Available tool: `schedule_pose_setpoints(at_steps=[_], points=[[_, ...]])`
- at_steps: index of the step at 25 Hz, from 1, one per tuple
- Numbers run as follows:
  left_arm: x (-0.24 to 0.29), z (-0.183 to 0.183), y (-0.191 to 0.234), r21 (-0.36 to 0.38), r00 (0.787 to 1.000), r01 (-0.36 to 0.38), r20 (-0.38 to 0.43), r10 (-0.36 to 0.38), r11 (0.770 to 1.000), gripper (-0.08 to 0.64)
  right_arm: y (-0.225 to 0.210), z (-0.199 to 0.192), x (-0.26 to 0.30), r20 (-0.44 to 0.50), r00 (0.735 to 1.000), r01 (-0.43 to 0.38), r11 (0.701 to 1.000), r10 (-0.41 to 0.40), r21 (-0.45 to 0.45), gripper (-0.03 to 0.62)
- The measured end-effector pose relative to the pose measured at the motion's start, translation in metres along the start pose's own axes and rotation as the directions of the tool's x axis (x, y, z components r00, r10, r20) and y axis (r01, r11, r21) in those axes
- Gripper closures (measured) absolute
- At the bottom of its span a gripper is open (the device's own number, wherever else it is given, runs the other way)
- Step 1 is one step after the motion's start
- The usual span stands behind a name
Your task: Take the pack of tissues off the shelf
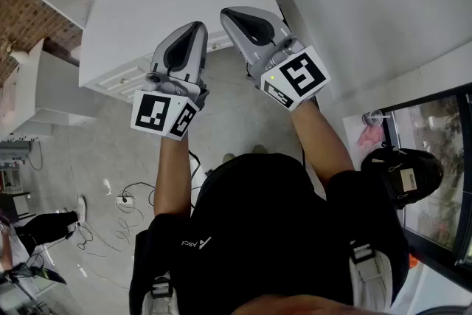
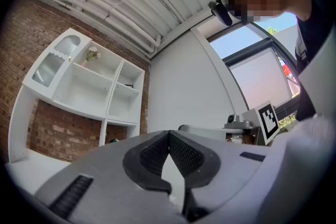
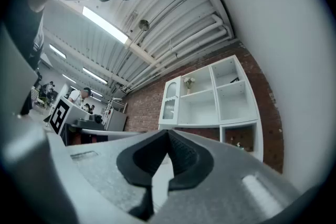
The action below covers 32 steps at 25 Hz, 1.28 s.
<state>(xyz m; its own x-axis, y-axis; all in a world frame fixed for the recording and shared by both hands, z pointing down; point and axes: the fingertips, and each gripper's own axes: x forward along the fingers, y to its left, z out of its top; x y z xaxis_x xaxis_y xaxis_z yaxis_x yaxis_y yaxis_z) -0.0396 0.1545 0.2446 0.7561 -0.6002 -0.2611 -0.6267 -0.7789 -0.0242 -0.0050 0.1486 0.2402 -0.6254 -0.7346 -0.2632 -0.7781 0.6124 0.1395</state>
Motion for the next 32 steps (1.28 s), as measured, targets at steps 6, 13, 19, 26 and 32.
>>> schedule_pose_setpoints(at_steps=[6, 13, 19, 26, 32], points=[[0.007, -0.001, -0.006, 0.008, 1.0, -0.015, -0.003, 0.015, 1.0, 0.561, -0.004, 0.001, -0.006, 0.007, 0.999, -0.039, 0.999, 0.039, 0.018, 0.591], [0.027, -0.005, -0.014, 0.014, 0.998, -0.055, 0.0, 0.055, 0.998, 0.561, -0.028, 0.002, -0.018, 0.018, 0.998, -0.057, 0.998, 0.056, 0.032, 0.591], [0.05, -0.018, -0.024, 0.014, 0.997, -0.08, -0.012, 0.08, 0.997, 0.561, -0.053, -0.003, -0.031, 0.02, 0.997, -0.07, 0.997, 0.069, 0.034, 0.591], [0.071, -0.026, -0.012, 0.018, 0.995, -0.092, -0.023, 0.092, 0.996, 0.561, -0.074, -0.009, -0.021, 0.021, 0.997, -0.071, 0.997, 0.07, 0.029, 0.591], [0.094, -0.035, 0.019, 0.011, 0.997, -0.081, -0.005, 0.081, 0.997, 0.561, -0.101, -0.02, 0.006, 0.012, 0.999, -0.044, 0.999, 0.043, 0.013, 0.591]])
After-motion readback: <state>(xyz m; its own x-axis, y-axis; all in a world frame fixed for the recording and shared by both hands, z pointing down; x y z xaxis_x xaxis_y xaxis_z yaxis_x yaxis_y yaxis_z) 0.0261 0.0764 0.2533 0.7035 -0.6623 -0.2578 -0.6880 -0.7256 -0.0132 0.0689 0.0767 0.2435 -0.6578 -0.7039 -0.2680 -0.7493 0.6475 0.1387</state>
